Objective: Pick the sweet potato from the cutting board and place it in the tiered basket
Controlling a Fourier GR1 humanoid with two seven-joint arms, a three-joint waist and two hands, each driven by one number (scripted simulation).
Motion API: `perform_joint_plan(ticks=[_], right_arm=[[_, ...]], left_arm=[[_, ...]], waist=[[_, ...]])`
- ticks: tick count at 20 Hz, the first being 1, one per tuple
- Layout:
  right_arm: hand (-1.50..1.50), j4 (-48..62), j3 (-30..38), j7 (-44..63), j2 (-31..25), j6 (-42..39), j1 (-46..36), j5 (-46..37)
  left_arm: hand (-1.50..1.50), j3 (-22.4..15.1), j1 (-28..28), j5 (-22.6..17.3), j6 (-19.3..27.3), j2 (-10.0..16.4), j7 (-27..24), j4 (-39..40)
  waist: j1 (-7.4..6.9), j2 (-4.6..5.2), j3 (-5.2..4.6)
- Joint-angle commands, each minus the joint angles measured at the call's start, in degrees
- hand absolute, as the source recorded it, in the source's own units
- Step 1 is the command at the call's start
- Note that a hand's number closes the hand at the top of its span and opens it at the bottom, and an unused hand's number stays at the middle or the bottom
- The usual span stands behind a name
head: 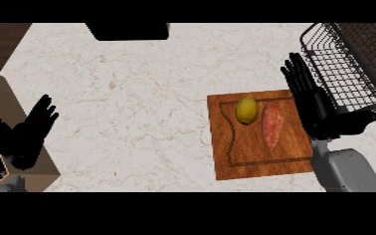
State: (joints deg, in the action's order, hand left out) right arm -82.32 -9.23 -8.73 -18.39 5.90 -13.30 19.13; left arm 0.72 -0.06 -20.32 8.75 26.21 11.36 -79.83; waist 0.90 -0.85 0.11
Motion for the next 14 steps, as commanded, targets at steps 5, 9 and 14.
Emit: perform_joint_plan(ticks=[5,9,14], right_arm=[[1.5,-4.34,13.82,1.79,-10.86,15.58,2.63,-8.01],[-1.5,1.86,23.24,8.67,-4.18,34.36,7.95,-7.63],[-1.5,-10.57,22.83,5.95,2.08,43.27,12.89,-10.06]], left_arm=[[0.0,-4.05,3.76,8.12,3.36,-4.03,-9.03,-0.2],[0.0,-3.94,4.28,8.19,3.61,-5.33,-9.15,-0.59],[0.0,-9.54,6.7,13.31,7.26,-11.42,-10.47,-2.58]], waist=[[1.44,0.06,-0.31],[5.29,0.71,-0.29],[2.03,0.34,-0.3]])
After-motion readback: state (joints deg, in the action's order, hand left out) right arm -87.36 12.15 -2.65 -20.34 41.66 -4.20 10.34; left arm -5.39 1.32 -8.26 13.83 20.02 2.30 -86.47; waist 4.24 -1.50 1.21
